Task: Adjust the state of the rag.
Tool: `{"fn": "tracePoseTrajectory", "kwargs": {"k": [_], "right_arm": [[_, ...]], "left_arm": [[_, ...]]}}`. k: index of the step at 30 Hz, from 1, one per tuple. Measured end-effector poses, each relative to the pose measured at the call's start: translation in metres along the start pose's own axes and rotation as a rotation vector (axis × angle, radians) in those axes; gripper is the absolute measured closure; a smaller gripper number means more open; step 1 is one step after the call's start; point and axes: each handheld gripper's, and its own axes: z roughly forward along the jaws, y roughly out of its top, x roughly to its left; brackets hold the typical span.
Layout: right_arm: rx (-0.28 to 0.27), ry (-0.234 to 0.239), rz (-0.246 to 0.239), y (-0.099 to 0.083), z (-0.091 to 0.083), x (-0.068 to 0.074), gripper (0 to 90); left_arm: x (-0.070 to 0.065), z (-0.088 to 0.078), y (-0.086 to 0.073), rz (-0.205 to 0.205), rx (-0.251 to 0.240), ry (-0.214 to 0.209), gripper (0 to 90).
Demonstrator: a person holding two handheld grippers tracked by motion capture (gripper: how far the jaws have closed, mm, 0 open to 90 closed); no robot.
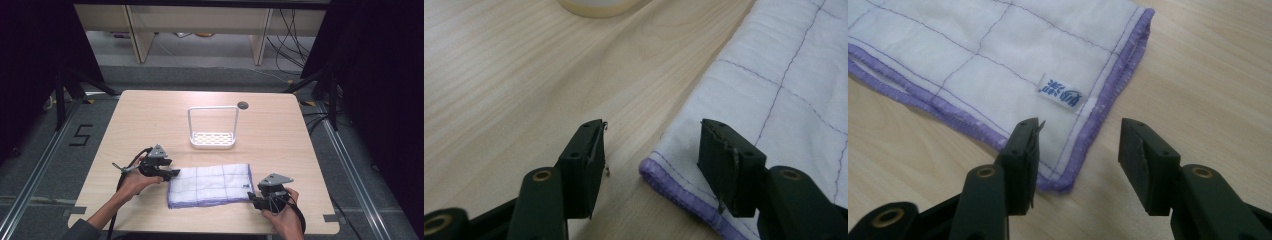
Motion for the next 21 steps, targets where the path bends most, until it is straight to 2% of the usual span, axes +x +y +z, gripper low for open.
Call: {"fn": "tracePoseTrajectory", "kwargs": {"k": [5, 6, 7, 8, 9, 16, 21], "right_arm": [[0.029, -0.010, -0.011, -0.0016, 0.0054, 0.0026, 51.8], [0.032, -0.008, 0.000, -0.0013, 0.0052, 0.0036, 51.8], [0.026, -0.013, -0.029, -0.0014, 0.0063, 0.0030, 51.9], [0.037, -0.014, -0.013, -0.0009, 0.0053, 0.0045, 52.0], [0.035, -0.018, -0.019, -0.0009, 0.0056, 0.0047, 52.6], [0.036, -0.002, -0.003, -0.0019, 0.0063, 0.0056, 57.9], [0.031, 0.012, 0.000, -0.0024, 0.0064, 0.0053, 63.0]], "left_arm": [[-0.0002, 0.0021, -0.0021, 0.004, 0.001, -0.001, 43.7], [-0.0011, 0.0027, -0.0023, -0.003, -0.007, -0.002, 43.9], [-0.0007, 0.0023, -0.0024, 0.005, -0.003, 0.001, 44.5], [-0.0007, 0.0019, -0.0026, 0.016, -0.001, -0.004, 44.9], [-0.0012, 0.0023, -0.0030, 0.012, -0.009, -0.006, 45.6], [-0.0056, 0.0008, -0.0034, 0.042, -0.006, -0.026, 59.3], [-0.0092, 0.0004, -0.0043, 0.026, -0.014, -0.038, 68.6]]}}
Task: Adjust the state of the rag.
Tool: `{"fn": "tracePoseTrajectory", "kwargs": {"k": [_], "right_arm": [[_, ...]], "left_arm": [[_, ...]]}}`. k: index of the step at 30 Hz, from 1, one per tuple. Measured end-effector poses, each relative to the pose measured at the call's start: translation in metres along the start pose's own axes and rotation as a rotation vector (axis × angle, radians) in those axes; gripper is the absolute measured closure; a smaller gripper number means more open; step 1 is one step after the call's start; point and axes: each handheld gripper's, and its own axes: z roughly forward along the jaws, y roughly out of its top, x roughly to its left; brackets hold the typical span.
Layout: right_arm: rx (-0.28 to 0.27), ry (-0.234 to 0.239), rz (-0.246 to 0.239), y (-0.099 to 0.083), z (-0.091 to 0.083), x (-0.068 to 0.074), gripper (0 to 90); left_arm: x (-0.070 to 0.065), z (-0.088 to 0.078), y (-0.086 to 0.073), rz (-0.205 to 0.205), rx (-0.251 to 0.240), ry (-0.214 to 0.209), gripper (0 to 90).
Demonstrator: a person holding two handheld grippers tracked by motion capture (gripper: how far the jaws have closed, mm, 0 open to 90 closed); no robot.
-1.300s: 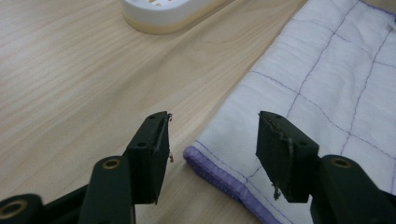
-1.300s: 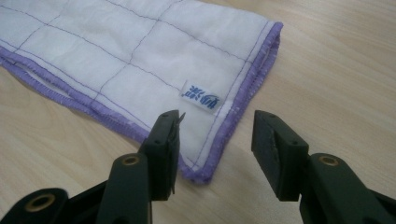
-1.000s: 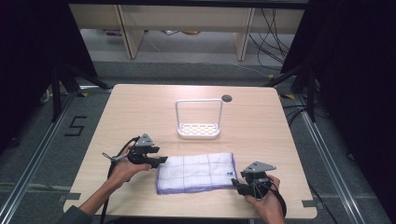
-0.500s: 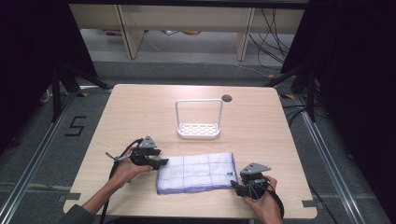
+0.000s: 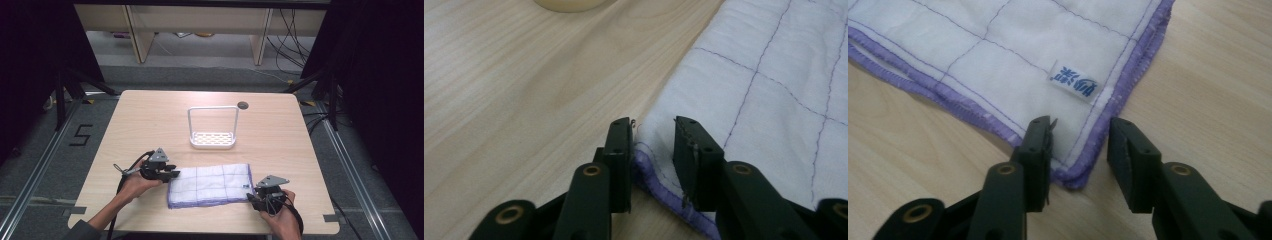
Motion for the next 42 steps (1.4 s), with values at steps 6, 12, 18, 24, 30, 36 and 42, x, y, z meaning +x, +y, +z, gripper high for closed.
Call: {"fn": "tracePoseTrajectory", "kwargs": {"k": [6, 12, 18, 24, 30, 36, 42], "right_arm": [[-0.028, 0.063, -0.004, -0.001, 0.002, -0.003, 79.0], [-0.017, 0.068, -0.040, 0.001, 0.002, 0.001, 85.1], [-0.017, 0.049, -0.107, 0.016, 0.003, -0.009, 85.5], [-0.048, 0.067, -0.175, 0.057, 0.019, -0.020, 85.5], [-0.013, 0.104, -0.200, 0.102, 0.042, -0.020, 85.6], [0.005, 0.098, -0.226, 0.132, 0.064, -0.009, 85.6], [0.014, 0.096, -0.267, 0.147, 0.079, -0.002, 85.5]], "left_arm": [[-0.005, 0.000, -0.001, 0.013, -0.007, 0.001, 80.5], [-0.015, -0.008, -0.007, 0.032, -0.004, -0.014, 84.0], [-0.034, -0.032, -0.021, -0.020, -0.051, -0.067, 84.2], [-0.065, -0.052, -0.041, -0.031, -0.069, -0.153, 84.2], [-0.098, -0.050, -0.047, -0.058, -0.082, -0.266, 84.2], [-0.112, -0.044, -0.042, -0.031, -0.069, -0.298, 84.0], [-0.119, -0.038, -0.038, -0.045, -0.073, -0.323, 83.5]]}}
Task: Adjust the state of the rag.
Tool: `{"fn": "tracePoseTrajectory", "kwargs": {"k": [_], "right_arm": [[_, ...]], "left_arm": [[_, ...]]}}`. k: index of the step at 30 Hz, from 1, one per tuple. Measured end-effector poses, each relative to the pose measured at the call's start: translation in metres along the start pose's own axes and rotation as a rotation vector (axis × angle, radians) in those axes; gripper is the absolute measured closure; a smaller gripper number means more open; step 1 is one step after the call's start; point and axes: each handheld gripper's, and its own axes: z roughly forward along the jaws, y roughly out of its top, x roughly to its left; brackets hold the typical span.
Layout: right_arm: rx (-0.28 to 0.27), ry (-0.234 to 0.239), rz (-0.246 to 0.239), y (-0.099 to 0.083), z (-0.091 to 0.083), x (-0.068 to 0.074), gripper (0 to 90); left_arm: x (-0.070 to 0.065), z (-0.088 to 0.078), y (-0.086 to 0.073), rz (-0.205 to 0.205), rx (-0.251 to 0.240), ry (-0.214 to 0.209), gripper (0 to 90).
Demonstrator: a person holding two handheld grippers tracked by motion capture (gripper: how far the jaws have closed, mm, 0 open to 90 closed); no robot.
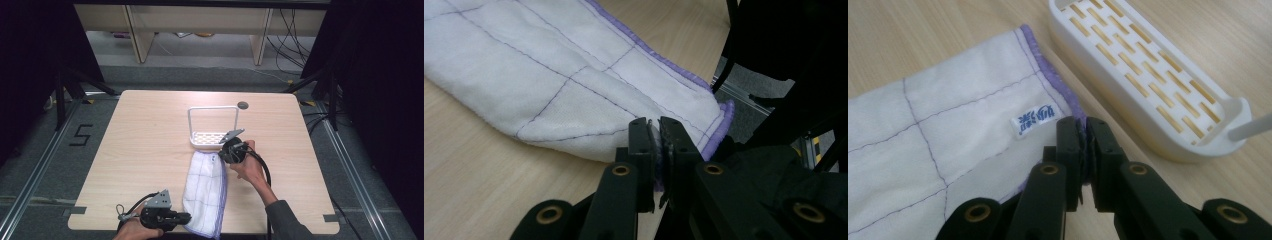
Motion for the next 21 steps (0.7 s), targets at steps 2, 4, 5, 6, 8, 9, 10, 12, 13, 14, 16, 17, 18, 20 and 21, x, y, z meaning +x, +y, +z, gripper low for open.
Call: {"fn": "tracePoseTrajectory", "kwargs": {"k": [2, 4, 5, 6, 8, 9, 10, 12, 13, 14, 16, 17, 18, 20, 21], "right_arm": [[0.012, -0.008, -0.025, 0.002, 0.005, 0.000, 85.3], [0.028, -0.019, -0.054, 0.002, 0.009, -0.002, 84.9], [0.037, -0.030, -0.069, 0.001, 0.011, -0.002, 84.4], [0.047, -0.029, -0.077, 0.000, 0.014, -0.003, 83.3], [0.057, -0.042, -0.038, -0.004, 0.016, -0.004, 76.2], [0.053, -0.049, -0.020, -0.006, 0.015, -0.004, 73.9], [0.053, -0.047, 0.000, -0.007, 0.013, -0.004, 69.6], [0.052, -0.078, 0.036, -0.010, 0.008, -0.006, 66.4], [0.025, -0.075, 0.056, -0.012, 0.005, -0.007, 64.8], [0.006, -0.100, 0.077, -0.013, 0.000, -0.009, 62.7], [0.000, -0.112, 0.108, -0.015, -0.005, -0.012, 59.6], [0.016, -0.107, 0.115, -0.014, -0.008, -0.013, 58.1], [0.015, -0.102, 0.129, -0.015, -0.009, -0.014, 56.5], [0.005, -0.102, 0.150, -0.015, -0.009, -0.016, 53.2], [0.000, -0.094, 0.165, -0.015, -0.009, -0.016, 52.3]], "left_arm": [[-0.001, 0.003, 0.000, 0.004, 0.008, -0.014, 82.0], [-0.002, 0.005, -0.001, -0.003, 0.014, -0.028, 78.8], [-0.002, 0.004, -0.001, -0.015, 0.009, -0.033, 75.8], [-0.003, 0.003, -0.001, -0.031, 0.008, -0.034, 69.7], [0.001, -0.001, 0.002, -0.041, 0.001, -0.007, 55.5], [0.004, -0.004, 0.004, -0.047, -0.004, 0.022, 50.2], [0.007, -0.007, 0.006, -0.049, -0.017, 0.031, 47.0], [0.013, -0.013, 0.010, -0.058, -0.045, 0.068, 45.1], [0.019, -0.017, 0.015, -0.046, -0.049, 0.096, 42.9], [0.023, -0.018, 0.018, -0.047, -0.062, 0.110, 41.9], [0.039, -0.022, 0.027, -0.026, -0.071, 0.183, 41.5], [0.046, -0.022, 0.031, -0.030, -0.074, 0.218, 41.5], [0.055, -0.021, 0.036, -0.032, -0.085, 0.250, 41.5], [0.073, -0.021, 0.046, -0.058, -0.102, 0.282, 41.5], [0.084, -0.021, 0.053, -0.054, -0.087, 0.293, 41.2]]}}
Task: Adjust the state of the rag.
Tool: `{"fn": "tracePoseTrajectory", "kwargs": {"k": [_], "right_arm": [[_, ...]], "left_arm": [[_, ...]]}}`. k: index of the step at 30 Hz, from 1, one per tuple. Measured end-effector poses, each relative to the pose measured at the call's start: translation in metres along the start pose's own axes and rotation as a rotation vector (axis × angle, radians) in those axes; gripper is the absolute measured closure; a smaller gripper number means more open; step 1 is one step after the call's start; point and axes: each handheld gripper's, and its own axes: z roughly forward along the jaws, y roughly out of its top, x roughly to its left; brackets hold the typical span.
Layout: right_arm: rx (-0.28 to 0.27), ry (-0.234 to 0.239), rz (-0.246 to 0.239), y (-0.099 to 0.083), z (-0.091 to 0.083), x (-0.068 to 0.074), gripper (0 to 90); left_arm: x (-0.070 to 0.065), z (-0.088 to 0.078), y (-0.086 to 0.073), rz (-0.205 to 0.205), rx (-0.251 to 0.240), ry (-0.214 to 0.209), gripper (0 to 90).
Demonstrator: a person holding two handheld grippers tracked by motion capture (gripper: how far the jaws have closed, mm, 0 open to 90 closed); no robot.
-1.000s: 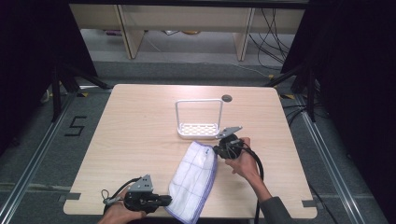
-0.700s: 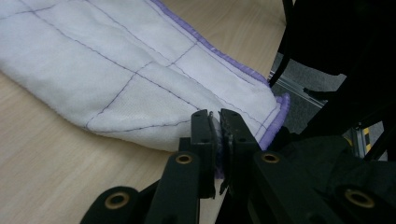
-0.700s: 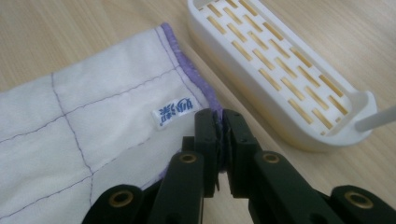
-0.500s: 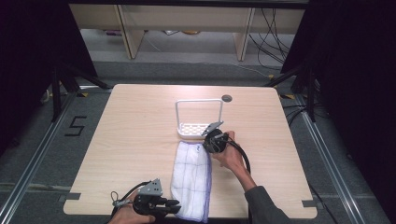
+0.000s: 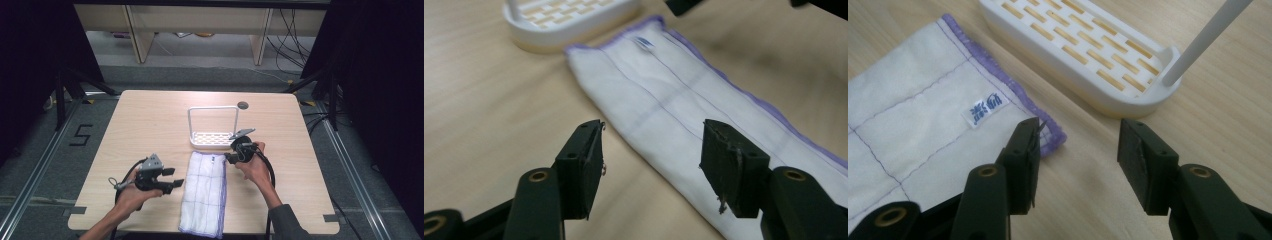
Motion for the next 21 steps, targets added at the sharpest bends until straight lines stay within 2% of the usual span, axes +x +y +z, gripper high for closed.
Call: {"fn": "tracePoseTrajectory", "kwargs": {"k": [1, 3, 4, 5, 6, 7, 8, 9, 11, 12, 13, 14, 18, 19, 21], "right_arm": [[0.001, 0.001, 0.025, 0.000, 0.000, 0.001, 52.1], [-0.004, 0.008, 0.043, 0.001, 0.000, 0.000, 51.0], [-0.006, 0.012, 0.052, 0.002, 0.000, 0.000, 50.4], [-0.010, 0.024, 0.053, 0.003, 0.000, 0.000, 49.7], [-0.016, 0.024, 0.061, 0.003, 0.001, 0.000, 49.3], [-0.021, 0.025, 0.051, 0.003, 0.001, 0.000, 48.9], [-0.013, 0.027, 0.076, 0.004, 0.001, 0.002, 48.7], [-0.014, 0.030, 0.075, 0.004, 0.002, 0.004, 48.3], [-0.024, 0.024, 0.071, 0.005, 0.005, 0.005, 48.1], [-0.009, 0.027, 0.060, 0.005, 0.005, 0.005, 48.1], [-0.007, 0.028, 0.064, 0.006, 0.005, 0.006, 48.1], [-0.003, 0.031, 0.066, 0.006, 0.007, 0.006, 48.1], [0.007, 0.025, 0.085, 0.004, 0.011, 0.006, 47.9], [0.008, 0.028, 0.068, 0.004, 0.012, 0.005, 47.7], [0.013, 0.027, 0.089, 0.004, 0.015, 0.005, 47.2]], "left_arm": [[0.005, 0.004, 0.005, -0.009, -0.007, 0.026, 41.2], [0.013, 0.010, 0.012, -0.029, -0.007, 0.040, 41.3], [0.020, 0.015, 0.016, -0.025, 0.017, 0.041, 41.3], [0.022, 0.022, 0.018, -0.052, 0.004, 0.048, 41.3], [0.026, 0.025, 0.020, -0.039, 0.033, 0.044, 41.3], [0.027, 0.029, 0.021, -0.043, 0.037, 0.050, 41.3], [0.028, 0.035, 0.022, -0.062, 0.033, 0.054, 41.3], [0.031, 0.039, 0.023, -0.050, 0.051, 0.054, 41.3], [0.031, 0.049, 0.024, -0.050, 0.063, 0.047, 41.4], [0.030, 0.052, 0.025, -0.057, 0.064, 0.050, 41.4], [0.030, 0.056, 0.027, -0.037, 0.085, 0.047, 41.3], [0.029, 0.061, 0.030, -0.038, 0.093, 0.046, 40.8], [0.030, 0.074, 0.038, -0.050, 0.085, 0.040, 41.0], [0.030, 0.076, 0.040, -0.034, 0.093, 0.046, 41.7], [0.029, 0.083, 0.041, -0.046, 0.093, 0.046, 42.6]]}}
